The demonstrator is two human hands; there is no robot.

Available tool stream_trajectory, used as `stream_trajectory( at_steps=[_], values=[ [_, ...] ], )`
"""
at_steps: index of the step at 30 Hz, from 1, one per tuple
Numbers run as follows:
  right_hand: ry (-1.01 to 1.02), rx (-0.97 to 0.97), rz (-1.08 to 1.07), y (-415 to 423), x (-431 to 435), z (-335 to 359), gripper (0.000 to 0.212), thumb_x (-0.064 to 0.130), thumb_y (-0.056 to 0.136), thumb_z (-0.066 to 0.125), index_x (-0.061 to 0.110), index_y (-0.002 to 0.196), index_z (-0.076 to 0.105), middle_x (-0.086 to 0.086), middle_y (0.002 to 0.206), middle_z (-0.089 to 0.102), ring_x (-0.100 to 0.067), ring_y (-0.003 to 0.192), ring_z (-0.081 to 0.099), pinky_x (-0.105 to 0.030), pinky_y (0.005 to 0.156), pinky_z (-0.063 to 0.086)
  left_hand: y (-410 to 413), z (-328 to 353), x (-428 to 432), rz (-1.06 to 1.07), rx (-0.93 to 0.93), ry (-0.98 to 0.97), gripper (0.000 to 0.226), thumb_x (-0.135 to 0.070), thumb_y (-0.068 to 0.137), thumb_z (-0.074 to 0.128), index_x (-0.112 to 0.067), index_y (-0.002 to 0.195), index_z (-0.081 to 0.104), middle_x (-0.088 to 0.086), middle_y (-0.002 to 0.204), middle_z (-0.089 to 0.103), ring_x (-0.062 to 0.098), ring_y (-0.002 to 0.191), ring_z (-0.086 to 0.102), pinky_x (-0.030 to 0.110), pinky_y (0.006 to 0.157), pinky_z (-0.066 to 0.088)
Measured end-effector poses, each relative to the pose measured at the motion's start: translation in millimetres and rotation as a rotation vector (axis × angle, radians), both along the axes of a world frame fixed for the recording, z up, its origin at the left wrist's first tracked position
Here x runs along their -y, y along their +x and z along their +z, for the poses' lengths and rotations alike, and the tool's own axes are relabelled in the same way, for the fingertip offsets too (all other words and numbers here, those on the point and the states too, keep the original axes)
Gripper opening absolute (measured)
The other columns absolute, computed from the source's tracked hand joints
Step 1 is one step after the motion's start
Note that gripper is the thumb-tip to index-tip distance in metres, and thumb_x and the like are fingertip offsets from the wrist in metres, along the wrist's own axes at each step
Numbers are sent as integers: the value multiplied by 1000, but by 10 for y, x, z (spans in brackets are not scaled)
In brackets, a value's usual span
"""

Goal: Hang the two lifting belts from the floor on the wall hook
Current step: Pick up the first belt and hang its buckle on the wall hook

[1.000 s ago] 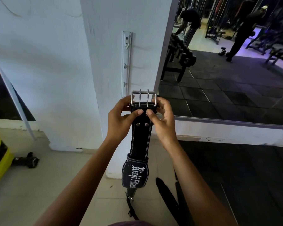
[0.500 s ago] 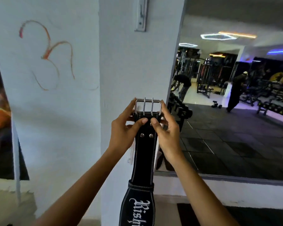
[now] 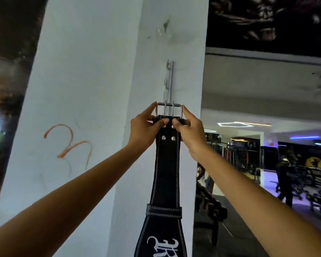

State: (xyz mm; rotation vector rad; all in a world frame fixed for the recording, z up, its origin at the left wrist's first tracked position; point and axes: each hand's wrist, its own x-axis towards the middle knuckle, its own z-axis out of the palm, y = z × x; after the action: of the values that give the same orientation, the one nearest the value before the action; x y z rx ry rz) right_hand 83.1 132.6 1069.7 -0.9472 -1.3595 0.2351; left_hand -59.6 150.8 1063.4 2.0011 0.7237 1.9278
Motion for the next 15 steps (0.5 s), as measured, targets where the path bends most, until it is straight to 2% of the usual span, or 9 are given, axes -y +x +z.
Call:
stream_trajectory(
  at_steps=[2,4,6,8,10,12,15],
  values=[
    [31,6,-14,-41,-55,418,60,20,94,61,29,148,37,-10,120,68,-21,110,66,-34,99,52,-3,390,-107,-5,9,31,66,-35,82,72,-24,141,44,10,104,72,16,90,69,28,89,53],
    [40,18,-30,-131,-126,658,59,20,95,60,28,149,36,-12,122,68,-19,106,66,-32,94,53,-46,631,-198,8,12,27,67,-34,82,72,-22,141,44,14,105,72,16,92,68,32,95,50],
    [39,22,-44,-213,-215,750,59,21,95,59,28,149,37,-12,121,68,-17,100,64,-31,91,53,-98,748,-286,8,7,-1,69,-32,81,73,-21,142,42,16,105,72,16,93,66,27,93,47],
    [24,24,-59,-241,-296,749,59,21,95,59,30,149,36,-12,121,68,-14,95,62,-32,91,53,-118,770,-360,5,-16,-36,70,-30,82,73,-20,143,41,16,104,72,12,87,64,23,84,45],
    [19,31,-69,-241,-365,719,60,23,95,59,32,149,34,-12,119,68,-13,93,61,-32,89,53,-126,745,-412,15,-35,-32,71,-31,82,72,-21,144,39,16,104,72,12,89,63,22,83,43],
    [29,45,-71,-256,-412,733,62,23,95,59,33,150,33,-12,118,69,-17,100,64,-31,88,53,-158,740,-446,29,-43,-7,70,-32,83,71,-23,144,38,15,106,71,14,94,63,23,85,41],
    [79,86,-71,-324,-455,821,64,20,96,57,33,152,29,-12,125,66,-22,115,62,-22,88,47,-228,805,-466,46,-20,36,68,-31,86,67,-26,146,35,13,107,70,10,86,59,17,80,39]
  ],
)
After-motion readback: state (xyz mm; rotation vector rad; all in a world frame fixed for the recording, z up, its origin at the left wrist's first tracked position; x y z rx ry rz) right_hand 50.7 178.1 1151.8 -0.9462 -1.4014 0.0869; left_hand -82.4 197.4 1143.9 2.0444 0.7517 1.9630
